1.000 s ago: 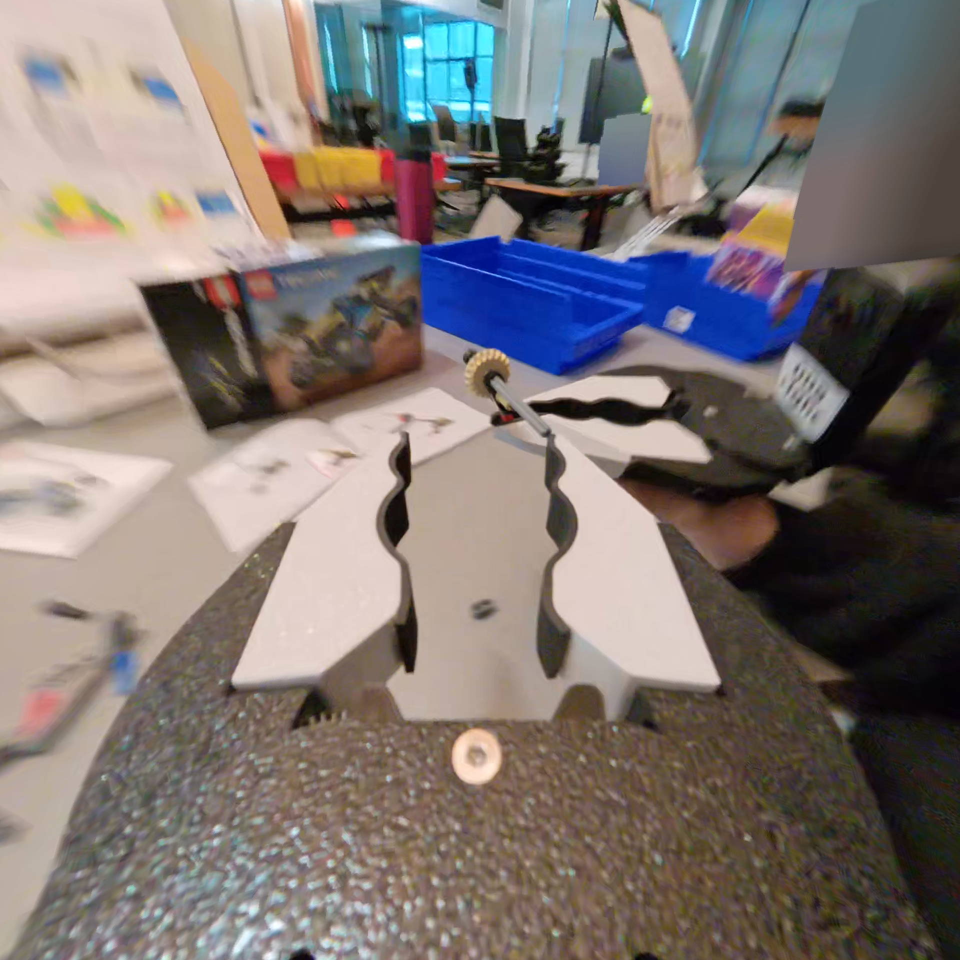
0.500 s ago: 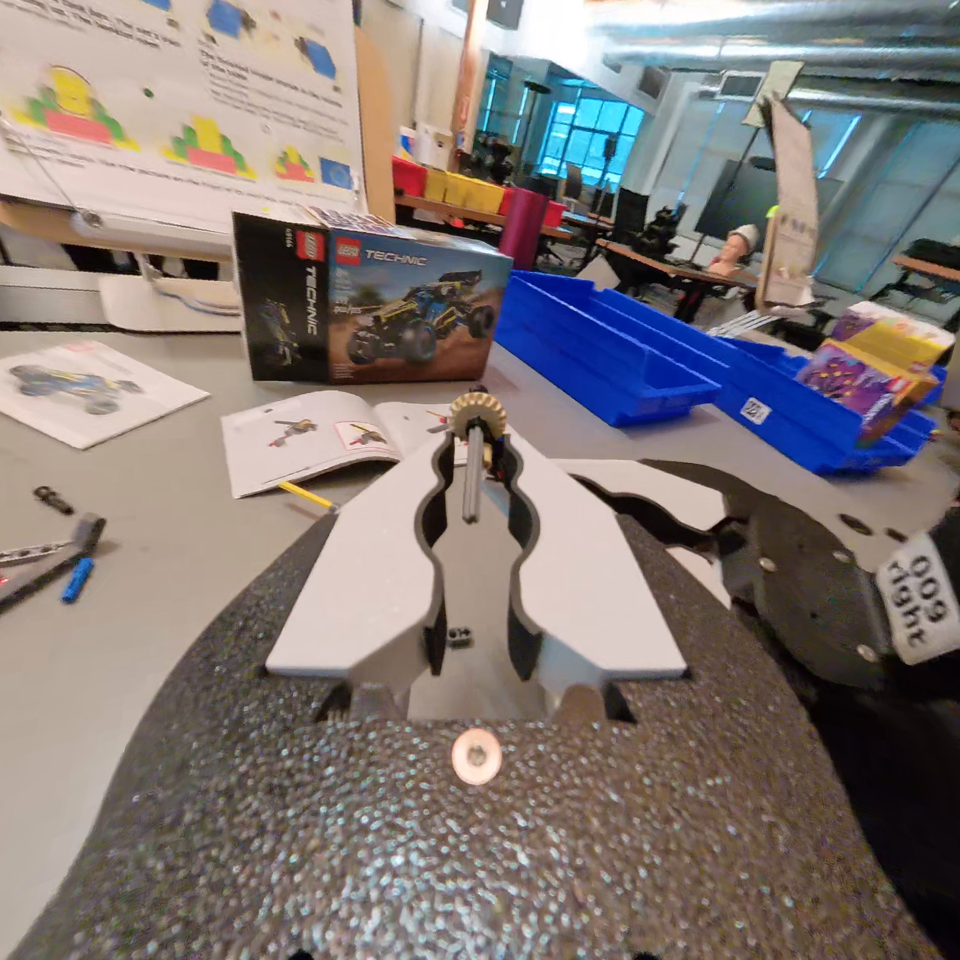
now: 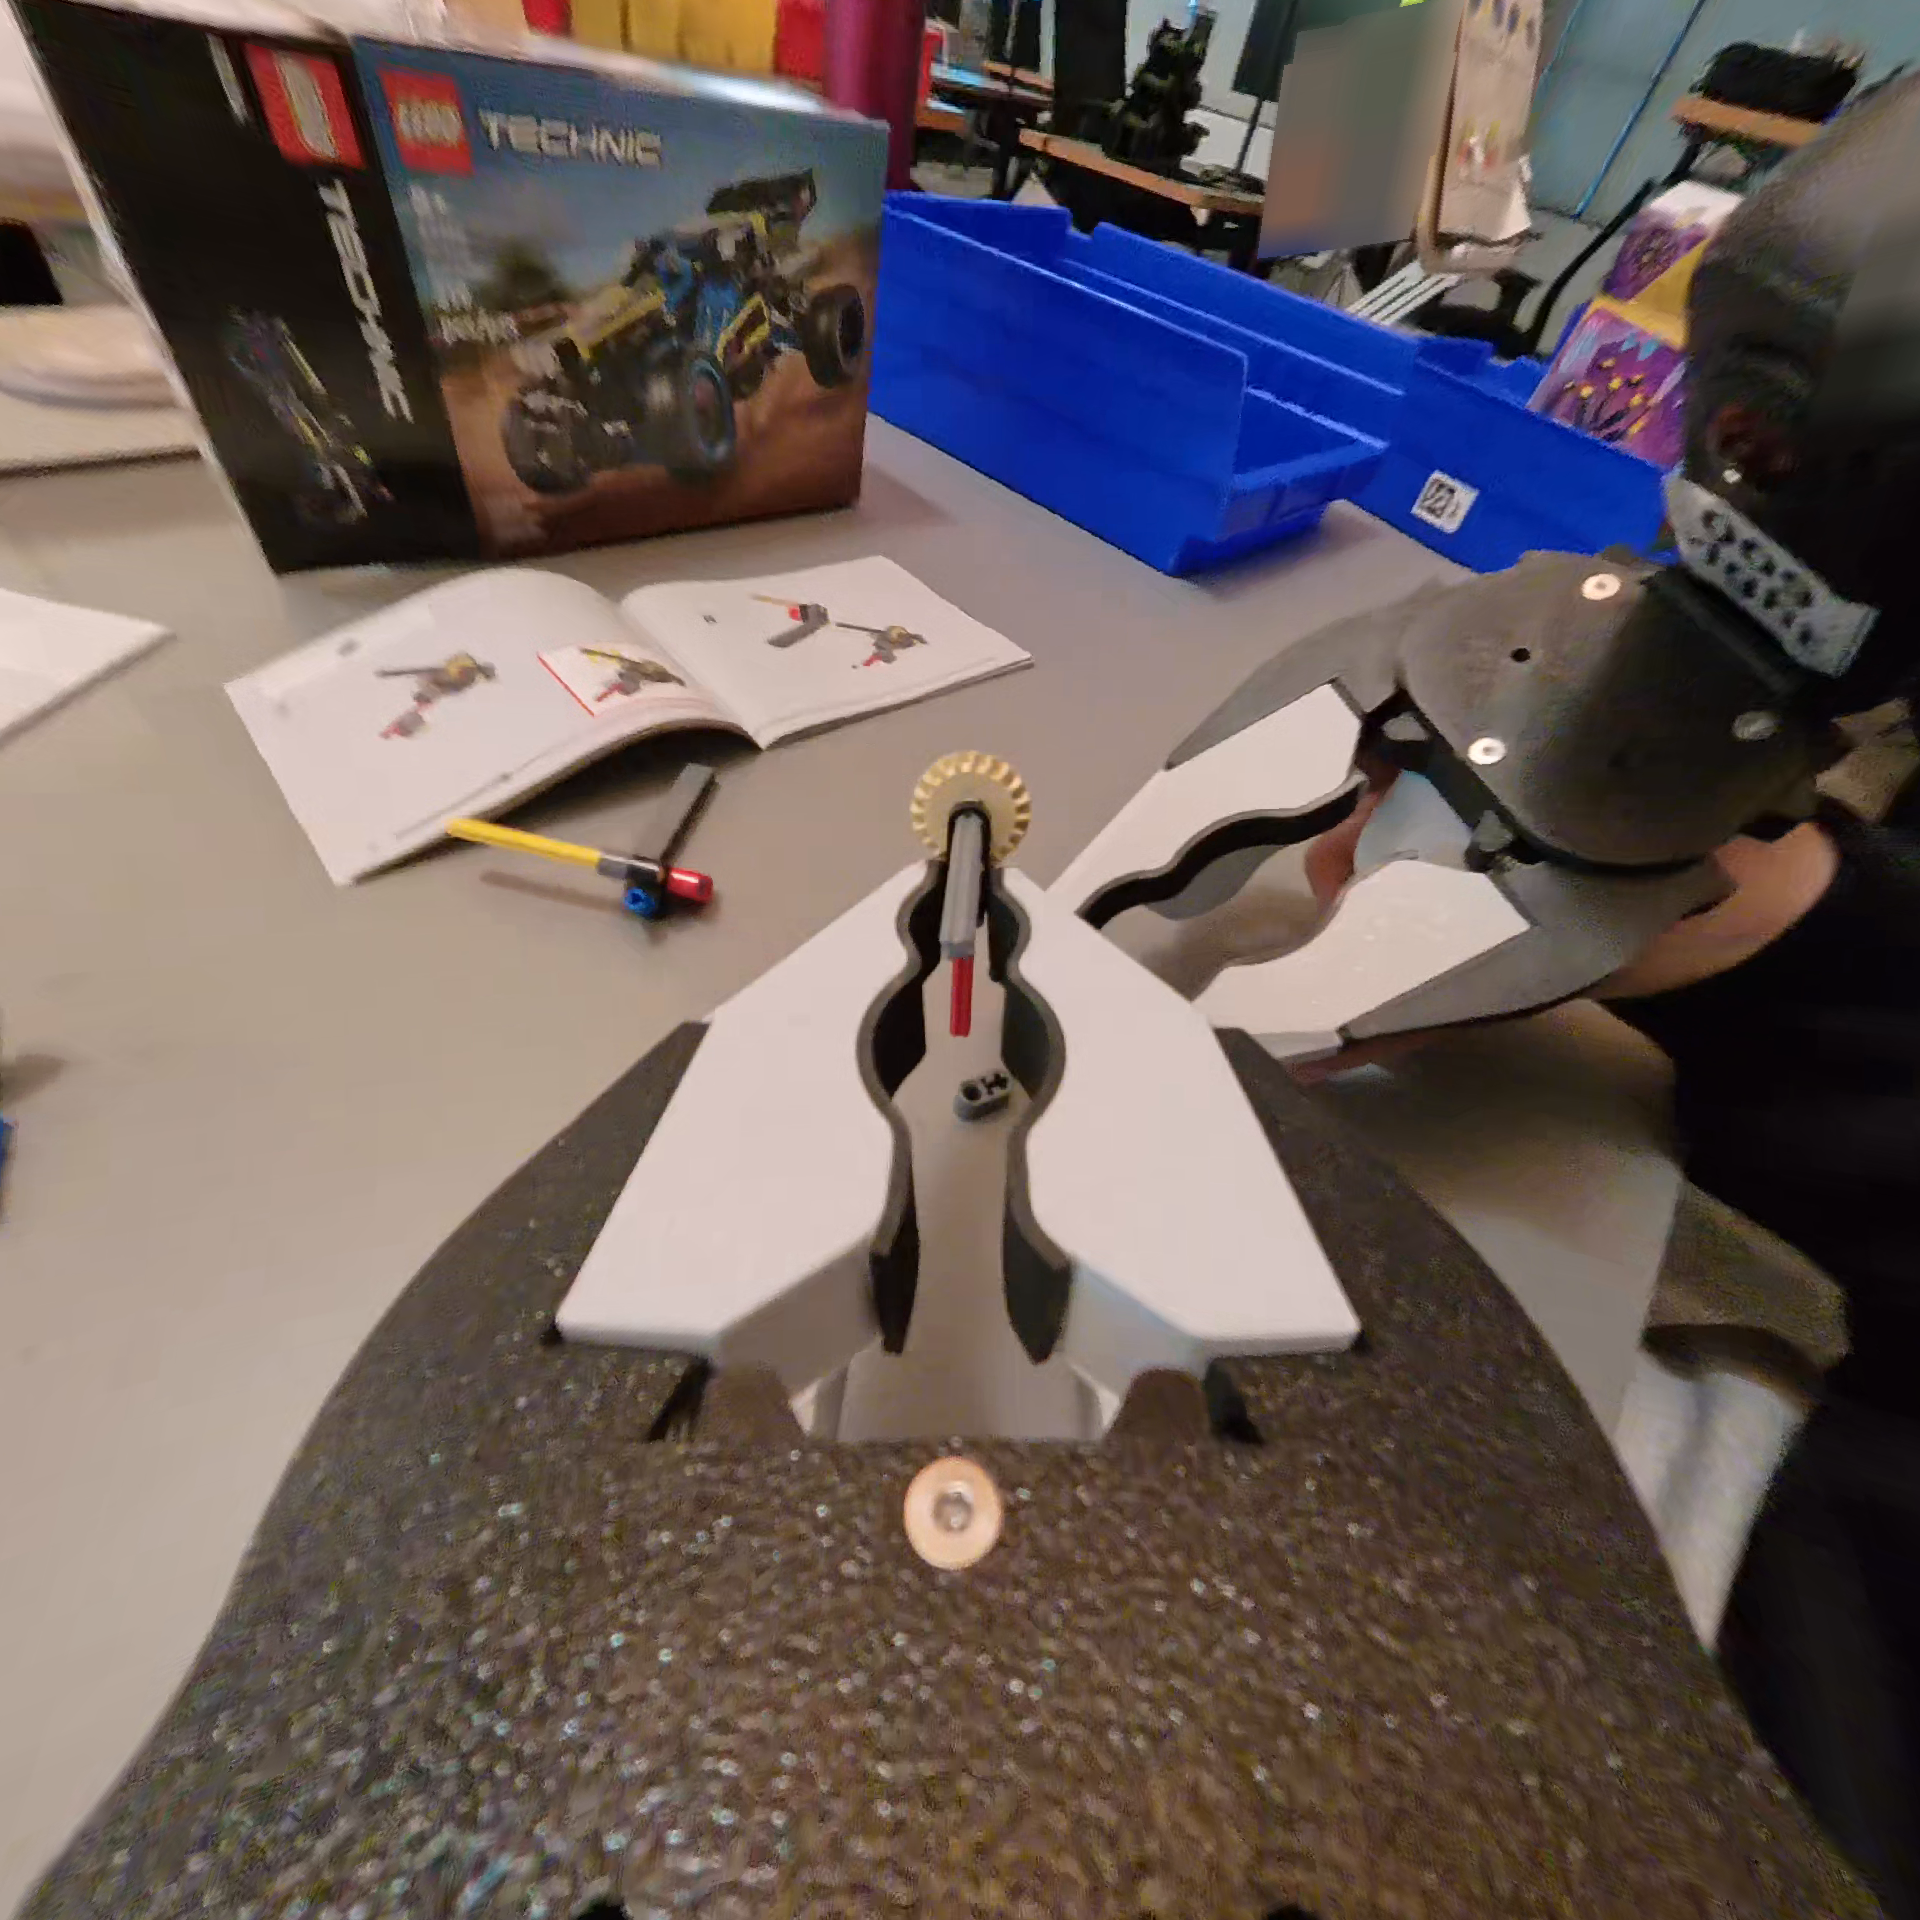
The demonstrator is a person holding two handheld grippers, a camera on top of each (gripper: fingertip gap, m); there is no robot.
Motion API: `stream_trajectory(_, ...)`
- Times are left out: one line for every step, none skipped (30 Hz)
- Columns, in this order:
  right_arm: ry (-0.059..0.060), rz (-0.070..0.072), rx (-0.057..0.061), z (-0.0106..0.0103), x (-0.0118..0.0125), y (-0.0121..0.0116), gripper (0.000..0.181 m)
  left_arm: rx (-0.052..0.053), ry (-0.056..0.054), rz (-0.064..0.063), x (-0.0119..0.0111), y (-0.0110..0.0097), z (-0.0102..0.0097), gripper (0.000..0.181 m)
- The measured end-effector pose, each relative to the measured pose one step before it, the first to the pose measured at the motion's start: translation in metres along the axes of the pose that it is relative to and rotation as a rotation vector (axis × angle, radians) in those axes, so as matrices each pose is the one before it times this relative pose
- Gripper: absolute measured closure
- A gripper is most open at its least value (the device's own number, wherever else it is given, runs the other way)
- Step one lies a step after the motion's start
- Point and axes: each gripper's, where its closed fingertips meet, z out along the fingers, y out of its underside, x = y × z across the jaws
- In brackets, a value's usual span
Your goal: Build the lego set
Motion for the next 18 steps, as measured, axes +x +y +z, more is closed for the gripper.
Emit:
stream_trajectory(-0.0015,0.0105,-0.0219,0.00113,0.00138,0.00279,0.156,-0.0007,0.0162,-0.0355,-0.00061,0.00125,0.001,0.176)
stream_trajectory(0.0054,0.0019,0.0069,-0.00129,0.00175,-0.00195,0.155,0.0107,0.0041,-0.0293,-0.00194,-0.00106,-0.00006,0.176)
stream_trajectory(-0.0008,-0.0035,0.0327,-0.00315,0.0008,-0.00552,0.154,0.0069,0.0177,-0.0094,0.00064,-0.00111,-0.00025,0.176)
stream_trajectory(-0.0151,0.0054,0.0385,-0.00367,-0.00007,-0.00619,0.154,-0.004,0.0183,-0.0041,0.00124,0.00025,0.00003,0.176)
stream_trajectory(-0.0209,0.0209,0.0338,-0.00352,0.00121,-0.0057,0.153,-0.0025,0.0094,-0.0036,0.0005,0.00029,0.00011,0.176)
stream_trajectory(-0.0265,0.0342,0.0284,-0.00294,0.00209,-0.00465,0.153,0.0065,0.0201,0.0035,0.00239,-0.00107,0.00005,0.176)
stream_trajectory(-0.0429,0.0393,0.0282,-0.00201,0.00039,-0.00445,0.152,0.0103,0.0278,0.002,0.00383,-0.00196,0.00023,0.176)
stream_trajectory(-0.0456,0.038,0.0345,-0.00102,-0.00019,-0.00554,0.151,0.0101,0.0141,-0.006,0.00183,-0.00227,0.00042,0.176)
stream_trajectory(-0.0333,0.037,0.0438,-0.00041,0.00062,-0.0066,0.149,0.0127,0.0068,-0.0044,0.0008,-0.00266,0.00032,0.176)
stream_trajectory(-0.034,0.0334,0.0412,0.00033,-0.00083,-0.00622,0.149,0.0175,0.0106,0.0014,0.00182,-0.0034,0.00021,0.176)
stream_trajectory(-0.0389,0.0089,0.0308,0.00059,-0.00327,-0.00511,0.148,0.0174,0.0102,0.0017,0.0021,-0.00337,0.00002,0.176)
stream_trajectory(-0.0184,-0.0164,0.0272,-0.00001,-0.00156,-0.00446,0.148,0.0163,0.0131,0.0043,0.00297,-0.00323,-0.00019,0.176)
stream_trajectory(-0.0139,-0.0357,0.0241,-0.00117,-0.00065,-0.00417,0.153,0.0164,0.0229,0.0117,0.00456,-0.00326,-0.00022,0.176)
stream_trajectory(-0.0392,-0.0464,0.014,-0.00259,-0.00272,-0.00267,0.154,0.0121,0.0312,0.0174,0.0059,-0.00254,-0.00023,0.176)
stream_trajectory(-0.0426,-0.0277,0.0021,-0.00361,-0.00071,-0.00042,0.152,0.0059,0.0216,0.0195,0.00445,-0.00185,-0.00031,0.176)
stream_trajectory(-0.0714,-0.0013,0.004,-0.00409,-0.00292,-0.00054,0.15,0.0038,0.0063,0.024,0.00244,-0.00142,-0.00049,0.176)
stream_trajectory(-0.0928,0.018,0.0224,-0.00481,-0.0056,-0.00357,0.151,0.0019,0.0124,0.0319,0.00313,-0.00103,-0.00058,0.176)
stream_trajectory(-0.0762,0.026,0.0351,-0.00477,-0.00342,-0.00586,0.153,-0.0056,0.0245,0.0338,0.00475,0.0002,-0.00025,0.176)
